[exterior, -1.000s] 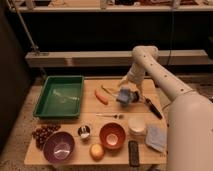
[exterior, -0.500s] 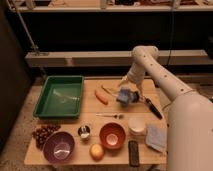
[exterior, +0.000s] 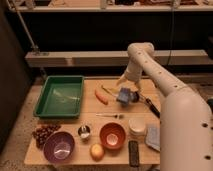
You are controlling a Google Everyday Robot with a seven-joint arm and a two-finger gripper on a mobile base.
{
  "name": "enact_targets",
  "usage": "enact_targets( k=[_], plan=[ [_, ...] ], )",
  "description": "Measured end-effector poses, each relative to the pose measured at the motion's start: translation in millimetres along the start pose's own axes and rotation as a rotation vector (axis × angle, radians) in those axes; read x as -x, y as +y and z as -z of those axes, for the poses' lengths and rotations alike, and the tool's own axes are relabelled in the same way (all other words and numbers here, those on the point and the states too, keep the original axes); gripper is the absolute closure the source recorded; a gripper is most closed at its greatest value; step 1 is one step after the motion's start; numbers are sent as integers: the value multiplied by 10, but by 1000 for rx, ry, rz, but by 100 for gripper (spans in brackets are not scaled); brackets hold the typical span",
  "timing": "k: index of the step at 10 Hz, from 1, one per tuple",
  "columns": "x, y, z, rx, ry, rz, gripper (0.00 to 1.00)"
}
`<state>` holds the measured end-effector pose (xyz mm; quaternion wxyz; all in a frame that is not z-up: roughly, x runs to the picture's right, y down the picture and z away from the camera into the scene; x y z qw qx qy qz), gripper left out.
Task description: Place sponge in paper cup
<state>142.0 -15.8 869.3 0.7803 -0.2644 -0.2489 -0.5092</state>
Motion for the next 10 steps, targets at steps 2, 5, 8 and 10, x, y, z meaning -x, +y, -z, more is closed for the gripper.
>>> enact_targets(
  k=[2, 5, 8, 10],
  plan=[
    [-32, 22, 80, 23, 4, -9, 20],
    [79, 6, -7, 16, -19, 8, 20],
    [245, 126, -169, -6, -20, 4, 20],
    [286, 205, -214, -14, -15, 0, 20]
  ],
)
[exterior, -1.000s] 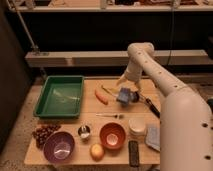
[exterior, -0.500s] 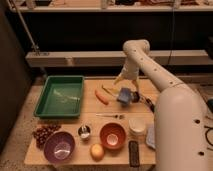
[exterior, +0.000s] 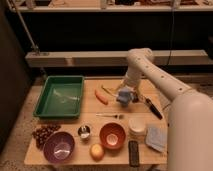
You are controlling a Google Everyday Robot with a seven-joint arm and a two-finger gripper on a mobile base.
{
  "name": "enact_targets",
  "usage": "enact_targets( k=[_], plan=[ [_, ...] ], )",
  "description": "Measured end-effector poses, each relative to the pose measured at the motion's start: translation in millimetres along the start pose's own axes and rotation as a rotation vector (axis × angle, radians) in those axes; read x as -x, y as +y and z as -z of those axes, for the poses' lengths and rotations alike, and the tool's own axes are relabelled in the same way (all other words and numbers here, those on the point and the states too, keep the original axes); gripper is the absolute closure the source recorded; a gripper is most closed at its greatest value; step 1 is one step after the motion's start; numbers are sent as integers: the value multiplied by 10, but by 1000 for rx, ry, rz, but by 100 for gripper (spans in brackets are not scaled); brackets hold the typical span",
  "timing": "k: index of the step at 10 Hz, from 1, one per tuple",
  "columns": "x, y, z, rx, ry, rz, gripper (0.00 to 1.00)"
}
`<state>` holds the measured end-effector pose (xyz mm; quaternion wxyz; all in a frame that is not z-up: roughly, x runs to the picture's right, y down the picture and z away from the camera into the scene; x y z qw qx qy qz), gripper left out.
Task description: Place sponge in paper cup
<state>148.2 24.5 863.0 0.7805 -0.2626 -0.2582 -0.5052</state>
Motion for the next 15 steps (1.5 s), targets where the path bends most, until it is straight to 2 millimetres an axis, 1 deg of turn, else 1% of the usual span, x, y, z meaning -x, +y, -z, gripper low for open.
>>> enact_targets(
  k=[1, 3, 6, 11, 12, 14, 15],
  plan=[
    [10, 1, -8, -1, 3, 4, 20],
    [28, -72, -8, 3, 8, 22, 20],
    [51, -120, -24, -1, 5, 38, 20],
    [73, -258, -145, -7, -10, 59, 20],
    [65, -268, -173, -7, -13, 60, 25],
    [60, -269, -216, -1, -19, 58, 42],
    [54, -257, -235, 2, -21, 55, 55]
  ],
)
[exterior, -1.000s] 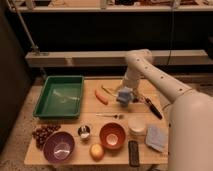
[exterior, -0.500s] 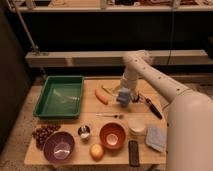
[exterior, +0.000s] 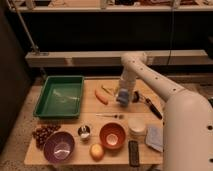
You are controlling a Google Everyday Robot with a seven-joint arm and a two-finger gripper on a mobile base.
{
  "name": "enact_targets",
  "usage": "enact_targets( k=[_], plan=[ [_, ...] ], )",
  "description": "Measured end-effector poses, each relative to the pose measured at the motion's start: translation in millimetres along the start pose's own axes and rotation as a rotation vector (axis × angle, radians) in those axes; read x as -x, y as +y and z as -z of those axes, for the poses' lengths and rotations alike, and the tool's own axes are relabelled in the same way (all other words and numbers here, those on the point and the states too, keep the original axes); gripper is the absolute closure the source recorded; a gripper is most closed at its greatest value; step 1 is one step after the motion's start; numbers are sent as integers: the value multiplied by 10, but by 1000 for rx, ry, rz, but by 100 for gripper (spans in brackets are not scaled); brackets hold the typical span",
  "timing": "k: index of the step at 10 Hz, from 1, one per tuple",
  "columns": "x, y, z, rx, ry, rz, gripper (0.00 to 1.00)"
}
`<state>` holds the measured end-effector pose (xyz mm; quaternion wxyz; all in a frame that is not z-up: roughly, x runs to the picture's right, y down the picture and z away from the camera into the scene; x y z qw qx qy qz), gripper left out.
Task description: Place sponge in paper cup
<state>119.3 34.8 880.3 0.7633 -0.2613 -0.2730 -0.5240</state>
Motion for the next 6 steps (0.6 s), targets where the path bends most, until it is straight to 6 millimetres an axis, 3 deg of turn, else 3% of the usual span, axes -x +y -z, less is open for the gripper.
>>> enact_targets(
  k=[4, 6],
  plan=[
    [-23, 72, 72, 9, 20, -20, 95],
    [-54, 193, 239, 7, 51, -38, 100]
  ],
)
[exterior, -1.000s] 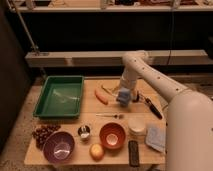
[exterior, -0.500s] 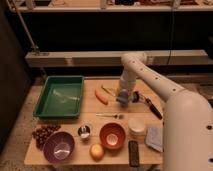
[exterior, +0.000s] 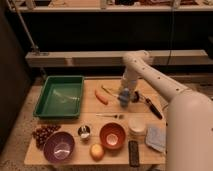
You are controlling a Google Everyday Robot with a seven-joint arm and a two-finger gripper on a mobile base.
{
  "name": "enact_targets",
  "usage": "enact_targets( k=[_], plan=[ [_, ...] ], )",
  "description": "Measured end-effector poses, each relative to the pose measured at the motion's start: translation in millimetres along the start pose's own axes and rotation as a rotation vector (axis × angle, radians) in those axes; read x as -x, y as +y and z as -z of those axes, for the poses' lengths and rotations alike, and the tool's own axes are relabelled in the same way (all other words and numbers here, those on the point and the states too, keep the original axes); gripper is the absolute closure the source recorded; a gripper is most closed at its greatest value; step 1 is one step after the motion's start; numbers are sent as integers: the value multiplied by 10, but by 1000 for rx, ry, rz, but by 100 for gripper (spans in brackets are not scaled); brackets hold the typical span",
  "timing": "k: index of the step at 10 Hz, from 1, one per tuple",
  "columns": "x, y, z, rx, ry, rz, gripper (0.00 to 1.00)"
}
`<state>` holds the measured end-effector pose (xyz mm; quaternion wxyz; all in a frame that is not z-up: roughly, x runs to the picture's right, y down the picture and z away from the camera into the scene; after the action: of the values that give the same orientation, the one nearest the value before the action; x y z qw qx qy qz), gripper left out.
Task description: Place sponge in paper cup
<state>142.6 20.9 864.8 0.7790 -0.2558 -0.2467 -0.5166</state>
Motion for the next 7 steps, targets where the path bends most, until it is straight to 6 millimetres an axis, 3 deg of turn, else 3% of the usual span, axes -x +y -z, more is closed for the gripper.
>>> enact_targets(
  k=[3, 5, 7],
  plan=[
    [27, 267, 347, -10, 31, -6, 100],
    [244, 421, 400, -81, -47, 23, 100],
    [300, 434, 408, -99, -68, 34, 100]
  ],
)
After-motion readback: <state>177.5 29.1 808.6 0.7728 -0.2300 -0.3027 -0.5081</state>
